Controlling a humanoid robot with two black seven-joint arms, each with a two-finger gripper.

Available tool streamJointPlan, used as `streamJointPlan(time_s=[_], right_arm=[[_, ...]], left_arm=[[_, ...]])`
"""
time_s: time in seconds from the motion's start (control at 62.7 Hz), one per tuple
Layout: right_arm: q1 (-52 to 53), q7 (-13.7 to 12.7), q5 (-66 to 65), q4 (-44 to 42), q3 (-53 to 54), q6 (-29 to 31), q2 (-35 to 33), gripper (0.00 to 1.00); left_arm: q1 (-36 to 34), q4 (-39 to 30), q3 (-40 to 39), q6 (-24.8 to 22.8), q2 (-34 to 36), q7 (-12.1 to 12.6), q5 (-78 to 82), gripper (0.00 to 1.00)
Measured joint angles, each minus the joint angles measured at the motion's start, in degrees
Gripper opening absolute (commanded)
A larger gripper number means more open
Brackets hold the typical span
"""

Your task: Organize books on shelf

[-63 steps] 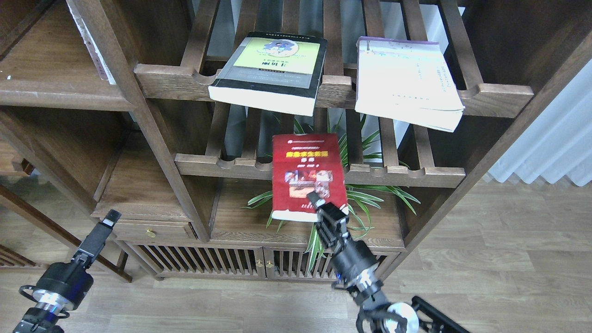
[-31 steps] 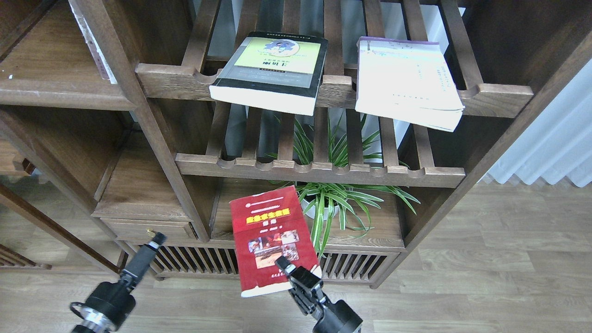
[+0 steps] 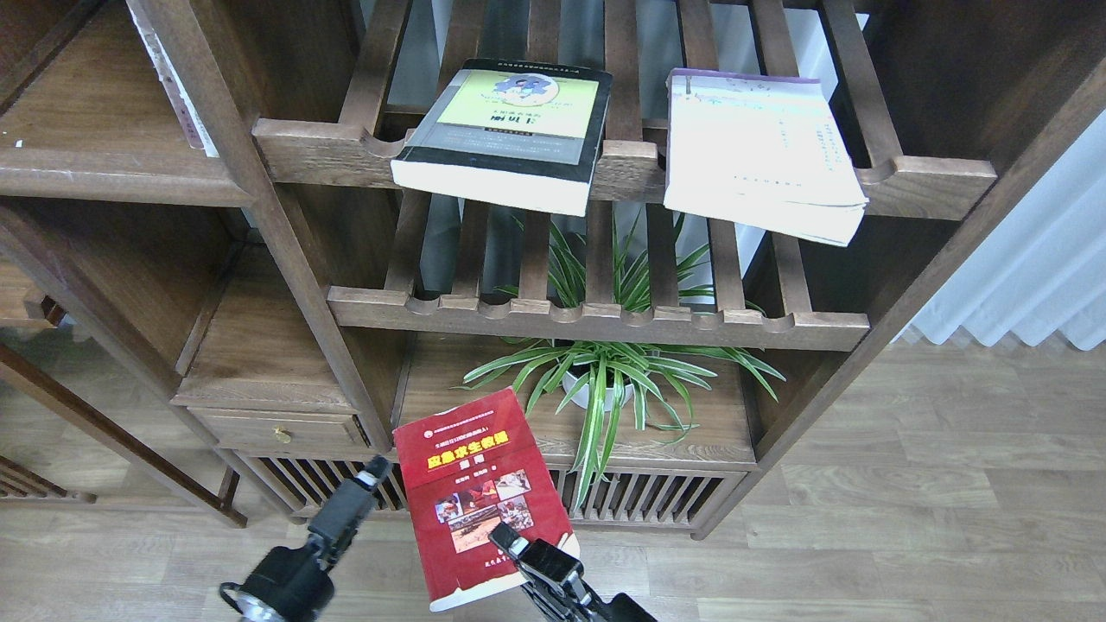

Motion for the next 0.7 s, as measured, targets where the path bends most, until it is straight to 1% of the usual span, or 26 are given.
streamJointPlan(time_s=[0.128, 0.239, 0.303, 0.415, 0.462, 0.494, 0.51, 0.574, 0.622, 0.702], right_arm=[[-0.18, -0.6, -0.03, -0.01, -0.92, 0.0, 0.0, 0.06], [-0.3, -0.88, -0.02, -0.03, -1.09, 0.01, 0.0, 0.06], [-0.33, -0.96, -0.01, -0.04, -1.12, 0.01, 0.0, 0.06], [-0.34, -1.2, 0.0, -0.04, -1.24, 0.01, -0.01, 0.06], [-0.36, -1.28, 0.01, -0.04, -1.25, 0.01, -0.01, 0.06], [-0.36, -1.35, 0.0, -0.04, -1.25, 0.01, -0.01, 0.07], [-0.37, -1.37, 0.0, -0.04, -1.24, 0.01, -0.01, 0.07], [-0.37, -1.38, 0.01, -0.04, -1.24, 0.01, -0.01, 0.07], [-0.37, -1.39, 0.01, -0.04, -1.19, 0.01, -0.01, 0.07], [-0.41, -1.41, 0.01, -0.04, -1.11, 0.01, -0.01, 0.07]], left_arm=[[-0.28, 0.49, 1.12, 0.0, -0.89, 0.17, 0.29, 1.0], [-0.62, 0.98, 1.63, 0.0, -1.12, 0.09, 0.37, 0.97], [-0.71, 1.02, 2.01, 0.0, -1.11, 0.09, 0.35, 0.93], [-0.92, 1.05, 3.76, 0.0, -1.11, 0.04, 0.15, 0.78], [-1.03, 1.06, 4.29, 0.0, -1.11, -0.05, 0.08, 0.67], [-1.07, 1.06, 4.62, 0.0, -1.11, -0.09, 0.04, 0.62], [-1.07, 1.06, 4.76, 0.0, -1.11, -0.11, 0.03, 0.57], [-1.07, 1.06, 5.23, 0.0, -1.12, -0.13, -0.02, 0.48], [-1.01, 1.05, 5.63, 0.0, -1.12, -0.15, -0.05, 0.43], [-0.84, 0.99, 6.22, 0.01, -1.12, -0.16, -0.06, 0.4]])
